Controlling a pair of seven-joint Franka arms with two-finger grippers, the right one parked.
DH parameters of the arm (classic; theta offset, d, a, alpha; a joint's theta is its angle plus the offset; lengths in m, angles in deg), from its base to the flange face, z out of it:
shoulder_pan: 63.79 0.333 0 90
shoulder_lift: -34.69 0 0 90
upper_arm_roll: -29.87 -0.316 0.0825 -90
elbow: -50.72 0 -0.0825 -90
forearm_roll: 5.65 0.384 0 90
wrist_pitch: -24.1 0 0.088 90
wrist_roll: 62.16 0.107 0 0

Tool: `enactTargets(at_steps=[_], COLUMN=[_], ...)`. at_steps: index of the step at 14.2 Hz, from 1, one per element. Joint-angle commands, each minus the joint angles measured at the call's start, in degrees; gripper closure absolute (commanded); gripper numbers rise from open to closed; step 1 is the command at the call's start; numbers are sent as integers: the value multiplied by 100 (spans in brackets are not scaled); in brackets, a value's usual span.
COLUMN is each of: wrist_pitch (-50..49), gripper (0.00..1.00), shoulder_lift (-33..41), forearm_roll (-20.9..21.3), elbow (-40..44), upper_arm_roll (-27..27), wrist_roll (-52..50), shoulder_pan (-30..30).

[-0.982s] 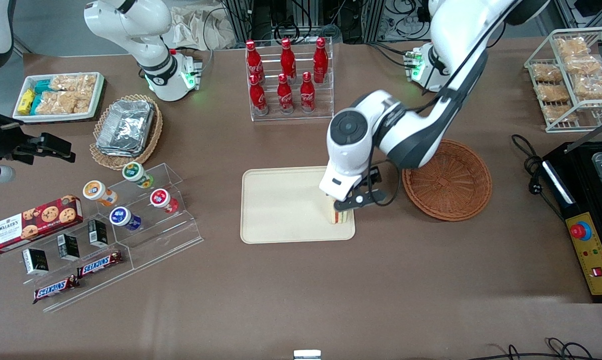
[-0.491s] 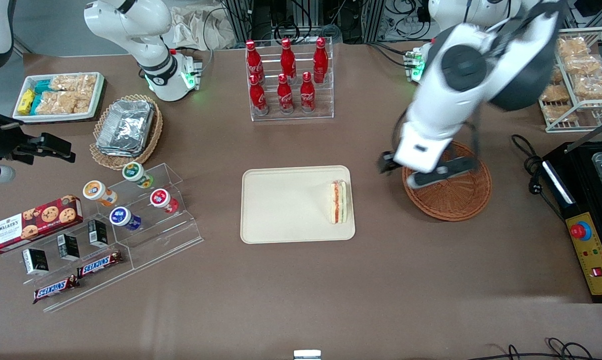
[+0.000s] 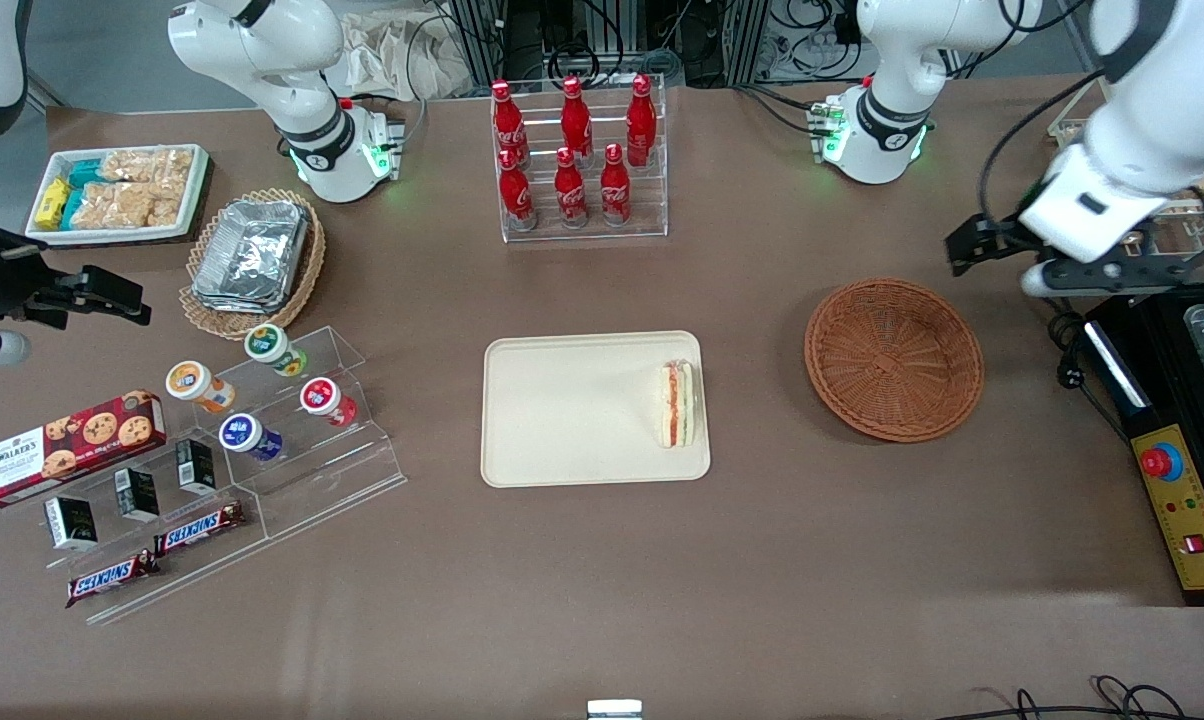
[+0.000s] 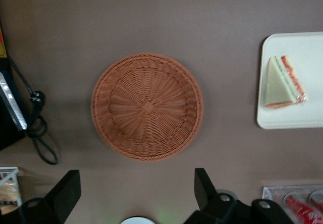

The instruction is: Place sandwich from basket to tray

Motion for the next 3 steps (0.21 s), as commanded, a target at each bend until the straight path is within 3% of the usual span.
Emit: enactTargets(at_steps=[1,3], wrist_pitch=[-536,-573], gripper=[0,0], shoulder_lift=[-211,-351], forearm_roll=[-22,-22], elbow=[601,778], upper_arm_roll=[-210,-298], wrist_roll=[596,641], shoulder_pan=[-12,-3])
